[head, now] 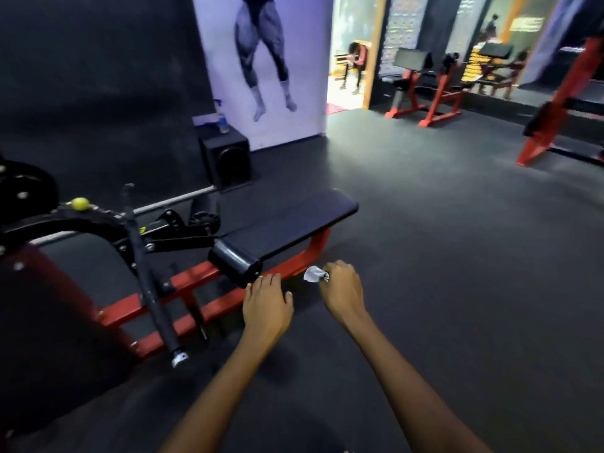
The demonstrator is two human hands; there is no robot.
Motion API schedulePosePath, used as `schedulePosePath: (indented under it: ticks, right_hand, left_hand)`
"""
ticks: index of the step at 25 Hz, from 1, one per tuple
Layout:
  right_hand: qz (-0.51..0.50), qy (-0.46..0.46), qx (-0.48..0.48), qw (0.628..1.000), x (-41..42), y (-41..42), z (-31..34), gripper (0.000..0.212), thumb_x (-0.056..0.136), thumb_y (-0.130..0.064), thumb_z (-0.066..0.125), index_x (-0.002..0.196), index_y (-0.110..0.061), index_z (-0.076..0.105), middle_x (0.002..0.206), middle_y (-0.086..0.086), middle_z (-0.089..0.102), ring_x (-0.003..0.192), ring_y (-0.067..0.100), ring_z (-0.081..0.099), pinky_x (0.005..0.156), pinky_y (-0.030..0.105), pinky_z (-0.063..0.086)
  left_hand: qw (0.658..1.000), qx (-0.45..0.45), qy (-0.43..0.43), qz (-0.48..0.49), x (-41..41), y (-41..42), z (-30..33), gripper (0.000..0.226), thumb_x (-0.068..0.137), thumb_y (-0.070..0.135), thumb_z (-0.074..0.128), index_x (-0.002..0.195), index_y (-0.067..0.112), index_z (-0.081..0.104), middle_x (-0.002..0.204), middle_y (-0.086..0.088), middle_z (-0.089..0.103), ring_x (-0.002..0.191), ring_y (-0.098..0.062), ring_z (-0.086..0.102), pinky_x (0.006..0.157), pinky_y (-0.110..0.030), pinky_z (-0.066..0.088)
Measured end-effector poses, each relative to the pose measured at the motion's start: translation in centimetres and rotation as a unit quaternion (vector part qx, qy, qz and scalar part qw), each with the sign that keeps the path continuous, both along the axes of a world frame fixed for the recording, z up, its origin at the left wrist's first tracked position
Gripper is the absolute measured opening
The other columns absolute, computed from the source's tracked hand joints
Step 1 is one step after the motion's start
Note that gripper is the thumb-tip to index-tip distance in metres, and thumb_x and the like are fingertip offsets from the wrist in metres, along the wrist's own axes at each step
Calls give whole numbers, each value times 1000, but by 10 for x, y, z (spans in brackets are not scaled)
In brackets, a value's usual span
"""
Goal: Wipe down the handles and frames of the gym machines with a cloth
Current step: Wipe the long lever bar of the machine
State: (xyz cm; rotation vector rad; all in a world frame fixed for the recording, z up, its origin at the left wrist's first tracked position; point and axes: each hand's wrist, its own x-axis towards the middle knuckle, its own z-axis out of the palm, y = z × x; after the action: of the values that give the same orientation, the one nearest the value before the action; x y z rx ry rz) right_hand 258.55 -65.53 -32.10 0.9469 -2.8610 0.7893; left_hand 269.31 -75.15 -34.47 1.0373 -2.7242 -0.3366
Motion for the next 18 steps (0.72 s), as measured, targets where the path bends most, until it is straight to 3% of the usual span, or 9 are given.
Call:
schedulePosePath:
  ticks: [7,10,14,16,18]
  right_hand:
    - [211,-53,-31,976,-78,-109,6,12,83,-4,49,77,-2,60,92,17,58,89,34,55,62,32,32]
    - [290,-94,-30,952,-84,-159,1,23,79,0,50,62,-15,44,88,18,58,83,35,56,60,31,30]
    - [375,-150,-6,915,-81,-229,-18,13,77,-2,50,67,-10,52,78,17,64,76,35,61,61,36,45]
    - [416,-179,-27,891,-77,-261,-26,12,81,-6,52,71,-12,55,68,7,62,66,23,62,58,30,47]
    - [469,-211,-21,858,-69,-291,-32,15,85,-4,51,81,-14,62,68,0,59,59,13,56,52,18,40]
  left_hand:
    - [982,-2,7,191,-47,-51,1,49,97,33,42,143,18,35,147,2,40,140,-16,30,115,-34,15]
    - [965,1,-2,264,-52,-76,-8,51,97,34,41,145,17,33,150,2,37,141,-16,27,116,-33,17]
    - [933,4,9,361,-44,-121,-33,51,96,32,42,144,19,34,150,2,38,141,-15,28,115,-31,17]
    - [918,0,5,396,-38,-144,-47,51,96,33,41,145,20,33,149,2,38,140,-14,28,114,-30,15]
    - [898,12,2,440,-27,-165,-63,53,96,34,40,146,18,30,151,1,34,142,-15,25,116,-31,13]
